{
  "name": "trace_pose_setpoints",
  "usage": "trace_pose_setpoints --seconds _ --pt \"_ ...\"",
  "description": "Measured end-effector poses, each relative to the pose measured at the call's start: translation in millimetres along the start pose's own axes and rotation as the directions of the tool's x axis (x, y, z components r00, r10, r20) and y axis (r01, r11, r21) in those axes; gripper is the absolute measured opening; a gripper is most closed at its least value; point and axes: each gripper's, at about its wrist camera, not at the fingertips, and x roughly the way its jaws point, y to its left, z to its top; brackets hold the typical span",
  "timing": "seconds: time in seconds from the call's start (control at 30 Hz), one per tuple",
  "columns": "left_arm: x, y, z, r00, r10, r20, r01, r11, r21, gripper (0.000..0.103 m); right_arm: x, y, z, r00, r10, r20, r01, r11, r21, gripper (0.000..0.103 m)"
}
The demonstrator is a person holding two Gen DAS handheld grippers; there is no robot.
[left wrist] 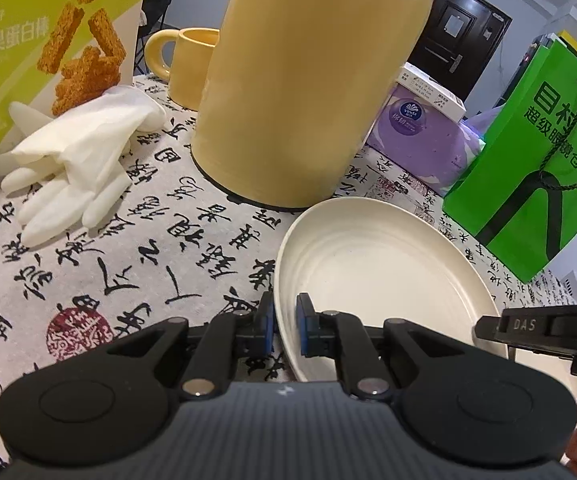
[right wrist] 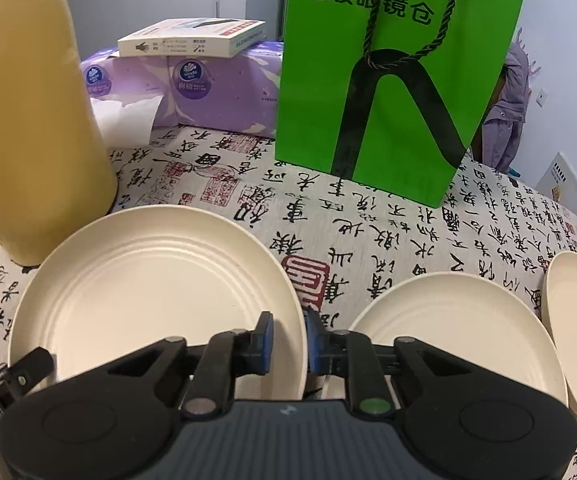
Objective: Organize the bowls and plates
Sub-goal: 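Close the left gripper on the rim of the cream plate, then lift the cream plate off the table with the left gripper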
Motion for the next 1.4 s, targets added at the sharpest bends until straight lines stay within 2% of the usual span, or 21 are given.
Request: trace_pose_setpoints --seconds 0.27,0.5,0.77,1.03,1.4 --pt "-11.3 -6.6 1.3 0.998 0.029 0.056 -0.032 0.998 0.062 0.012 -7.8 -6.2 -3.9 0.999 0.041 0.020 -0.041 0.999 0.011 0.008" --pt "-15.2 -2.0 4.9 0.998 0.031 0.051 -0.034 0.998 0.053 0.012 -17.9 -8.7 -8.1 0.996 0.074 0.045 -0.075 0.997 0.021 0.007" --pt "-32.1 3.2 9.1 0.997 0.026 0.079 -0.029 0.998 0.047 0.012 -38.4 -8.2 -11.3 0.990 0.108 0.087 -0.109 0.994 0.010 0.005" --pt "-52.2 4.3 11.0 0.993 0.000 0.119 -0.006 0.999 0.048 0.012 -60.0 -15.6 -18.0 0.979 0.149 0.138 -0.152 0.988 0.012 0.005" --pt "-76.4 -6.4 8.6 0.985 -0.039 0.166 0.025 0.996 0.085 0.012 -91.0 -41.6 -30.6 0.951 0.205 0.233 -0.225 0.972 0.063 0.005"
